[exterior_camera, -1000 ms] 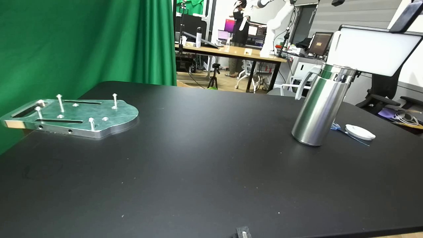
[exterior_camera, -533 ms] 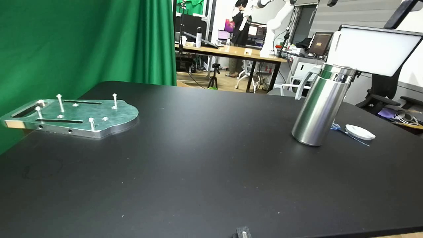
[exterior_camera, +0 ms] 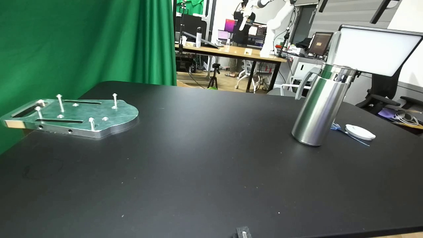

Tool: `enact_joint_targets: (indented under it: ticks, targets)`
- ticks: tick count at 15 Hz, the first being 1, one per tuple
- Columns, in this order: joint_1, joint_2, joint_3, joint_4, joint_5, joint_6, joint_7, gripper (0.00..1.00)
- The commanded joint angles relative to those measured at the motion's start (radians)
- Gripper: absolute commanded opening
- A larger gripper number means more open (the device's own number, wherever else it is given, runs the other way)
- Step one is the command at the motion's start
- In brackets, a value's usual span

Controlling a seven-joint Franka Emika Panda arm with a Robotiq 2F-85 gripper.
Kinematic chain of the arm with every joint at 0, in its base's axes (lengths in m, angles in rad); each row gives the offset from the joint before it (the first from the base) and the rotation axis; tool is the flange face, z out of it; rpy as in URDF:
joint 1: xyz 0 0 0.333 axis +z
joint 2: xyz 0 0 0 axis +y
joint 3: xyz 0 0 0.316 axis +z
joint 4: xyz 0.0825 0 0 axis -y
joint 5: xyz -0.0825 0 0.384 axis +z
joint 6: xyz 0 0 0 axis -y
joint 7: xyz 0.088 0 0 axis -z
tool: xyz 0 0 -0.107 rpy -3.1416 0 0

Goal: Stir the contents in the silver cup.

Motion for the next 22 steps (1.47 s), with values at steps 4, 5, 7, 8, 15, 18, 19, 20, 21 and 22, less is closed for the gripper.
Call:
enact_joint_targets:
  ticks: [4, 5, 7, 8, 15, 18, 19, 20, 21, 22]
  targets:
    - [-0.056, 0.246, 0.025, 0.233, -0.246, -0.049, 0.248, 1.0]
    - [-0.047, 0.274, 0.014, 0.258, -0.263, -0.056, 0.268, 1.0]
    - [-0.034, 0.312, 0.0, 0.292, -0.278, -0.065, 0.332, 1.0]
    - [-0.035, 0.325, -0.003, 0.3, -0.293, -0.058, 0.392, 1.0]
    - [-0.013, 0.357, -0.047, 0.278, -0.341, -0.006, 0.754, 1.0]
    - [-0.005, 0.372, -0.07, 0.279, -0.338, -0.006, 0.873, 1.0]
    - [0.0, 0.378, -0.078, 0.277, -0.338, -0.005, 0.89, 1.0]
    - [0.006, 0.384, -0.086, 0.276, -0.336, -0.004, 0.899, 1.0]
    - [0.022, 0.369, -0.101, 0.27, -0.33, -0.011, 0.829, 1.0]
    - [0.027, 0.374, -0.108, 0.269, -0.329, -0.011, 0.827, 1.0]
